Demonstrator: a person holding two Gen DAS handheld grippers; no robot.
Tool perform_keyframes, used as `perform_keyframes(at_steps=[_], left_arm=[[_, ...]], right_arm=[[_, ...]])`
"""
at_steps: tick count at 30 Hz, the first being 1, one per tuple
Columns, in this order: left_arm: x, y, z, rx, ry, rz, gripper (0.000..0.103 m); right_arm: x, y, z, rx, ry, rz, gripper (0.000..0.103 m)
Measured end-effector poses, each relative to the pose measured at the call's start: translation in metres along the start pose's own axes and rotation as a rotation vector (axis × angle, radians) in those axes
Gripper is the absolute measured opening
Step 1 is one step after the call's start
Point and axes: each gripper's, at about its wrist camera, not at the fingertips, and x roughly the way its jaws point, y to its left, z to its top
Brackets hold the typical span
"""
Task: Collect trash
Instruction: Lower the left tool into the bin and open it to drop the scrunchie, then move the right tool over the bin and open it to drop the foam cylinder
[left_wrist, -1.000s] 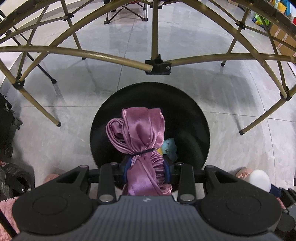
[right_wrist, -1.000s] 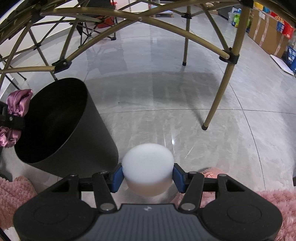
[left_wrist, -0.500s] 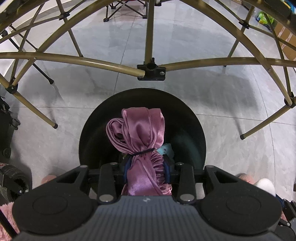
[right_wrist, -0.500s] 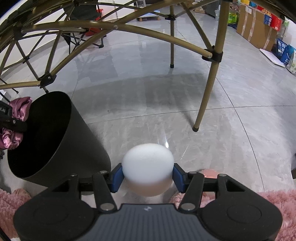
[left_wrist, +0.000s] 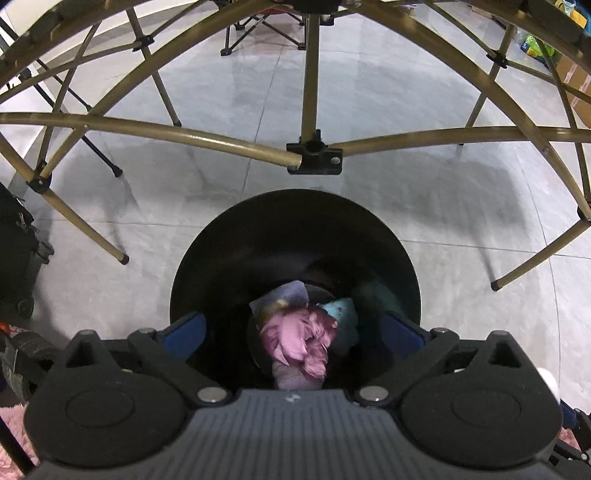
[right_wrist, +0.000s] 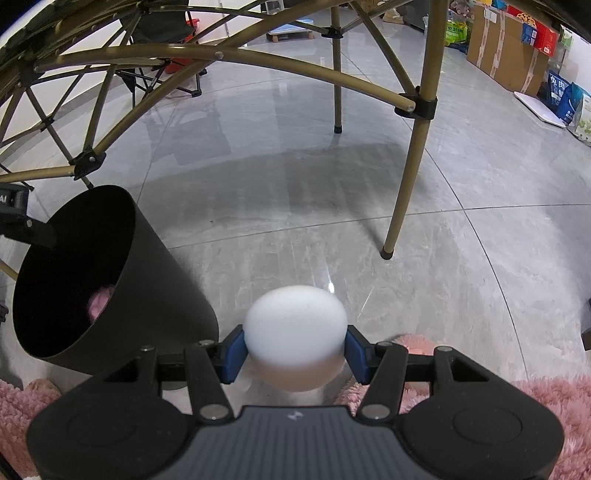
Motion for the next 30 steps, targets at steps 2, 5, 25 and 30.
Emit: perform_keyframes(at_steps=[2, 5, 25, 30], left_arm=[[0.002, 0.002, -0.001, -0.007, 0.015, -0.003, 0.103], [0.002, 0.001, -0.001, -0.003, 0.018, 0.001, 0.103], [-0.017, 0.026, -0.016, -0.014, -0.033, -0.002, 0.103], [-0.024, 0.037, -0.021, -0.019, -0.051, 0.004, 0.103]], right_arm=[[-0.001, 0.0, 0.0, 0.0, -0.001, 0.0, 0.055], [-0.001, 0.001, -0.001, -0.002, -0.002, 0.002, 0.055], [-0.012, 0.014, -0.001, -0.025, -0.026, 0.018, 0.055], [-0.017, 0.023, 0.0, -0.041, -0.039, 0.025, 0.055]])
